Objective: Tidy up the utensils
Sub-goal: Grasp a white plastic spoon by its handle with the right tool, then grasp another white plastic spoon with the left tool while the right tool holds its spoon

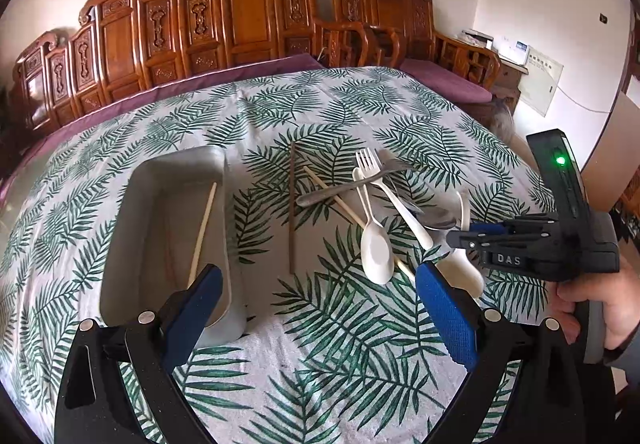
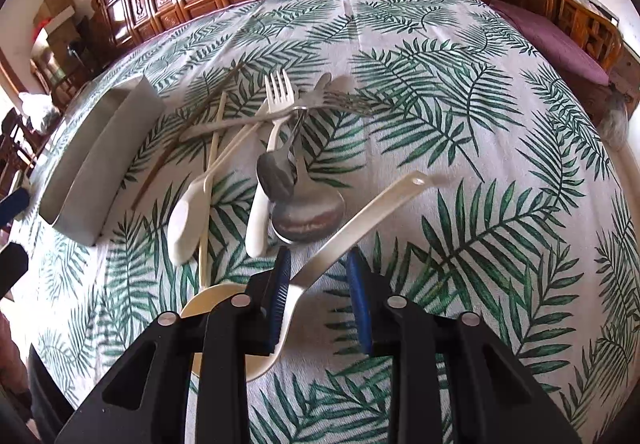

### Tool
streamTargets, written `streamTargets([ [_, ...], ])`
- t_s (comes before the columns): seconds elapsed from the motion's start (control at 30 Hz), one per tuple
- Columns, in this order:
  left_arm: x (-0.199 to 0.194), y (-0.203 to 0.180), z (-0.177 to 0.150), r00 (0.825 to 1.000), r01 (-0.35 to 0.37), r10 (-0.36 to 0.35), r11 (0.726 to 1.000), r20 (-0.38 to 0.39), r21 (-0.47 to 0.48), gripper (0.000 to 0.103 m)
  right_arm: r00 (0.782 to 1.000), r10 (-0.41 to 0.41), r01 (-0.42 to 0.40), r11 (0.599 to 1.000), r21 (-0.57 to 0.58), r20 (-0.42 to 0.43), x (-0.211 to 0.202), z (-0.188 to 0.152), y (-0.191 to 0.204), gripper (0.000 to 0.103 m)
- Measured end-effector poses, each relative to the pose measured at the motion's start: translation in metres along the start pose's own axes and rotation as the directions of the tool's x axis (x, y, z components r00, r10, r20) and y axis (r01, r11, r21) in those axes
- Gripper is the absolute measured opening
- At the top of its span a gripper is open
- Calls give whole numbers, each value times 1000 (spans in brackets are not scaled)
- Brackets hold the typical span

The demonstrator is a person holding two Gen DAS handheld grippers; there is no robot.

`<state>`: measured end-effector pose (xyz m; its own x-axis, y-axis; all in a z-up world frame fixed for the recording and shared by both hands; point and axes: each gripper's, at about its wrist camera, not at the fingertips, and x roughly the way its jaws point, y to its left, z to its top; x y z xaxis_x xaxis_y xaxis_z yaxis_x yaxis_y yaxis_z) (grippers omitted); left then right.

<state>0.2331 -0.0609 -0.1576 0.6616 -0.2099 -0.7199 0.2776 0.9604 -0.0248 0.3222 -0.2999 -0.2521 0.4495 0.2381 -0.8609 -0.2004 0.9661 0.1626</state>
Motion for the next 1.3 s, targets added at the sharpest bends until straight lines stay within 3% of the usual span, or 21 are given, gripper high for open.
streamTargets([
  [0.13, 10, -8, 3, 1000, 11, -10, 1000, -15, 11, 93, 1000, 11, -11, 1000, -20, -19, -7, -5, -7, 8],
  [0.4, 41, -18, 16, 997, 34, -34, 999, -66, -1, 92, 999, 15, -17, 997, -69, -29, -20, -22, -21, 6],
  [0.97, 121, -44, 46, 970, 73, -67, 997, -232, 19, 38, 998, 62, -63, 997, -40, -27, -18, -27, -33, 8],
  [1.3, 138, -43, 40, 952, 38, -25, 999, -305, 37, 27, 997, 74, -75, 996, -38, -27, -17, -26, -35, 8],
])
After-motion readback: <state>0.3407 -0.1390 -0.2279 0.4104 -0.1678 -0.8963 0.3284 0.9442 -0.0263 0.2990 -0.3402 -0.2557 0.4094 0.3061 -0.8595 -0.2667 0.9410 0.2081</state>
